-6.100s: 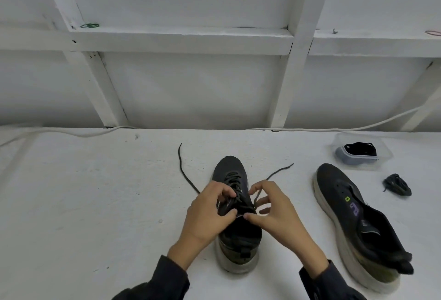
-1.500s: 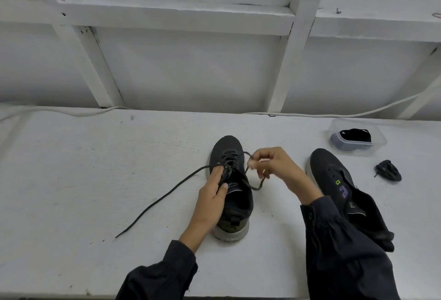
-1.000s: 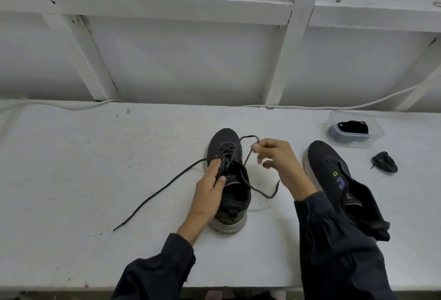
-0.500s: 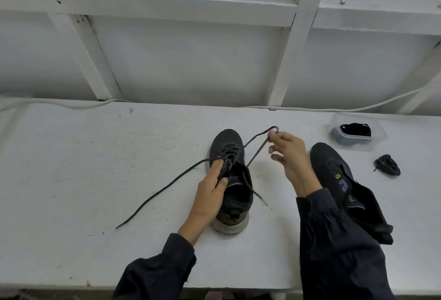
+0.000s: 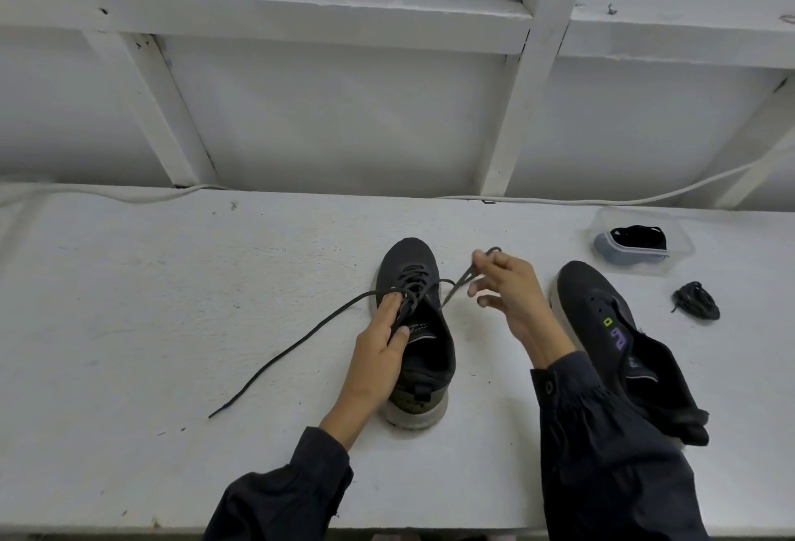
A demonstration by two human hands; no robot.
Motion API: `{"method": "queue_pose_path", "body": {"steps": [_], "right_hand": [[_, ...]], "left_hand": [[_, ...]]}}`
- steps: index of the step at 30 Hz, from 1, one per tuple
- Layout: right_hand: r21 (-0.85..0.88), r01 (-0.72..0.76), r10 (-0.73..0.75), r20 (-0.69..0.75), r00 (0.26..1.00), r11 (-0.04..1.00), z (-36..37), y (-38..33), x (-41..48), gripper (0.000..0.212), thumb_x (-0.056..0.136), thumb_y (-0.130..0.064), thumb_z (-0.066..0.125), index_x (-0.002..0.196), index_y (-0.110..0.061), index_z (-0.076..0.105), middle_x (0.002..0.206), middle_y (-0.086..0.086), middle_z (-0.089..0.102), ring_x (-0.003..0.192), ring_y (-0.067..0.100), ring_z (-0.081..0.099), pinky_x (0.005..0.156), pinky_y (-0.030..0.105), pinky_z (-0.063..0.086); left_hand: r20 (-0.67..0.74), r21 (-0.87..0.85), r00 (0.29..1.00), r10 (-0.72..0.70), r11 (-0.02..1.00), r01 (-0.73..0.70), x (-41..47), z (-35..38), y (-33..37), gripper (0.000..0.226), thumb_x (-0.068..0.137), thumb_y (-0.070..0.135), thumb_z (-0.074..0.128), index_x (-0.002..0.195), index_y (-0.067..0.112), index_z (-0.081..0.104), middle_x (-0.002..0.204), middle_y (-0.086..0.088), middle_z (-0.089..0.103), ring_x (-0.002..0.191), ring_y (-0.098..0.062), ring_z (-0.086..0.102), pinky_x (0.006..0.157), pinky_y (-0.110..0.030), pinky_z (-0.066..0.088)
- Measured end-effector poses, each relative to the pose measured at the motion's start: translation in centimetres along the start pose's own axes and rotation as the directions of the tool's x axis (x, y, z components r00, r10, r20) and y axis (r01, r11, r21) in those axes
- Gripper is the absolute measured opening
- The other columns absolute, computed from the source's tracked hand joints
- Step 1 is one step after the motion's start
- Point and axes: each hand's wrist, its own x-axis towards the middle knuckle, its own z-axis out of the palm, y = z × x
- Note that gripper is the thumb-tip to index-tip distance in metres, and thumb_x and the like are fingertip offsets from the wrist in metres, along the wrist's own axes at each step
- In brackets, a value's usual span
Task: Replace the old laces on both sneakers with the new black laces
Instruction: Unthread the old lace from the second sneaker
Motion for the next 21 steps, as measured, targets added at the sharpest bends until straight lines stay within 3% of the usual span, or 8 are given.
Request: {"method": "queue_pose_path", "body": {"steps": [2,6,10,12,16,21], "right_hand": [[0.032,-0.008,0.01,-0.063,0.998,0.999,-0.5,0.1,0.3,0.024,0.099,-0.025,0.058,0.08,-0.01,0.056,0.071,0.002,0.061,0.052,0.015,0.057,0.047,0.025,0.041],[-0.002,-0.043,0.043,-0.026,0.999,0.999,-0.8,1.1,-0.2,0.028,0.097,-0.034,0.059,0.084,-0.009,0.056,0.073,0.004,0.059,0.05,0.016,0.054,0.045,0.024,0.039],[-0.068,-0.132,0.127,-0.069,0.989,0.989,0.1,2.6,-1.7,0.045,0.092,-0.048,0.06,0.071,-0.009,0.056,0.07,0.007,0.062,0.047,0.018,0.054,0.046,0.026,0.042],[-0.077,-0.17,0.169,-0.021,0.985,0.982,0.9,3.4,-2.9,0.052,0.091,-0.053,0.059,0.069,-0.006,0.062,0.075,0.011,0.069,0.058,0.021,0.061,0.055,0.031,0.048],[-0.046,-0.016,0.018,0.056,0.998,0.999,2.6,4.6,-5.2,0.041,0.092,-0.048,0.059,0.103,-0.011,0.073,0.104,0.0,0.074,0.097,0.017,0.068,0.083,0.031,0.052],[0.017,0.055,-0.056,0.118,0.991,0.998,5.2,5.0,-5.9,0.038,0.094,-0.039,0.061,0.131,-0.03,0.059,0.129,-0.014,0.062,0.12,-0.001,0.056,0.1,0.019,0.044]], "left_hand": [[0.0,-0.006,1.0,0.002,1.0,-0.002,-0.1,0.0,0.0,0.051,0.101,0.006,0.044,0.15,0.016,0.033,0.154,0.008,0.034,0.142,-0.004,0.028,0.119,-0.024,0.022],[-0.025,-0.01,0.999,0.019,1.0,-0.02,0.0,0.0,0.0,0.05,0.1,0.006,0.047,0.148,0.016,0.037,0.152,0.007,0.038,0.141,-0.005,0.032,0.117,-0.022,0.024],[-0.115,-0.012,0.99,0.084,0.996,-0.086,-0.3,-0.2,-0.2,0.04,0.096,0.016,0.059,0.135,0.021,0.055,0.138,0.012,0.053,0.13,0.001,0.045,0.11,-0.018,0.035],[-0.175,-0.046,0.979,0.101,0.993,-0.111,-0.3,-0.5,-0.2,0.031,0.093,0.023,0.064,0.124,0.02,0.066,0.125,0.016,0.064,0.119,0.006,0.054,0.104,-0.017,0.042],[-0.235,-0.101,0.967,0.1,0.987,-0.127,0.3,-1.7,0.5,0.013,0.092,0.021,0.066,0.097,0.02,0.078,0.095,0.011,0.076,0.096,0.001,0.067,0.083,-0.012,0.05],[-0.046,0.082,0.997,0.063,0.995,-0.059,2.1,-3.2,1.4,0.003,0.084,0.021,0.075,0.083,0.024,0.076,0.093,0.013,0.073,0.095,0.002,0.065,0.082,-0.011,0.047]]}}
